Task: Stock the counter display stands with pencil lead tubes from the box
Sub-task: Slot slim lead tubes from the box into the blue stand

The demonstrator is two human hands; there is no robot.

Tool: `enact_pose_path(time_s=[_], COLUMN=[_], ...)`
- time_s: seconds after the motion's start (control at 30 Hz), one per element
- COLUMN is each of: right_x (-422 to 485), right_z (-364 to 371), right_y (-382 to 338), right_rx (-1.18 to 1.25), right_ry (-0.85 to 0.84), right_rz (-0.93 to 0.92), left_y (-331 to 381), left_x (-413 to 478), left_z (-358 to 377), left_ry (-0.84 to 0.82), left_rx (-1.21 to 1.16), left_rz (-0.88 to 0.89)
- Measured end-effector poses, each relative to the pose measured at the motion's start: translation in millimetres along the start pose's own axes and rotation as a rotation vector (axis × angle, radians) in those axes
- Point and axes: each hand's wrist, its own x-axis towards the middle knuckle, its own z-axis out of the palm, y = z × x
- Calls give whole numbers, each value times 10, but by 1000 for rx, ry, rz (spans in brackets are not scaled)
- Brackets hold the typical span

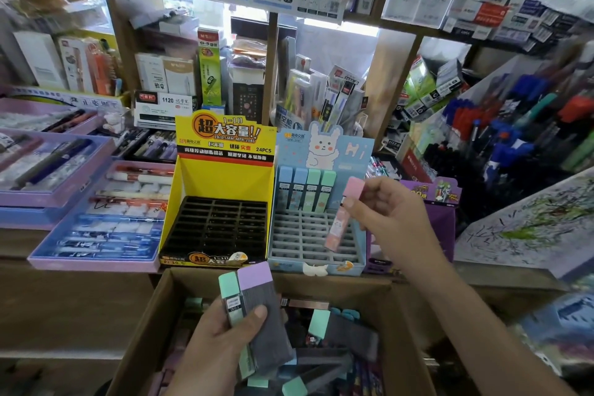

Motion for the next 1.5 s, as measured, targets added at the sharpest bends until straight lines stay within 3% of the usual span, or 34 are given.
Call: enact_pose_path(time_s=[0.4,0.8,1.13,1.27,1.5], right_x=[632,752,790,803,819], right_z=[-275,-212,-95,-49,-29], right_y=[-83,-57,46,167,208], right_rx=[-605,-792,-788,-895,-984], right_ry=[-38,-149,-22,5,48], right_rz=[-205,-216,-146,-113,-229], left_y=[45,29,-6,-25,-44], left_x=[-30,-6,26,52,58], left_z=[34,-4,-30,-44,-38], left_ry=[-25,-57,-59,-59,-49], left_rx=[-26,-16,1,3,-36], left_rz=[32,45,40,44,27])
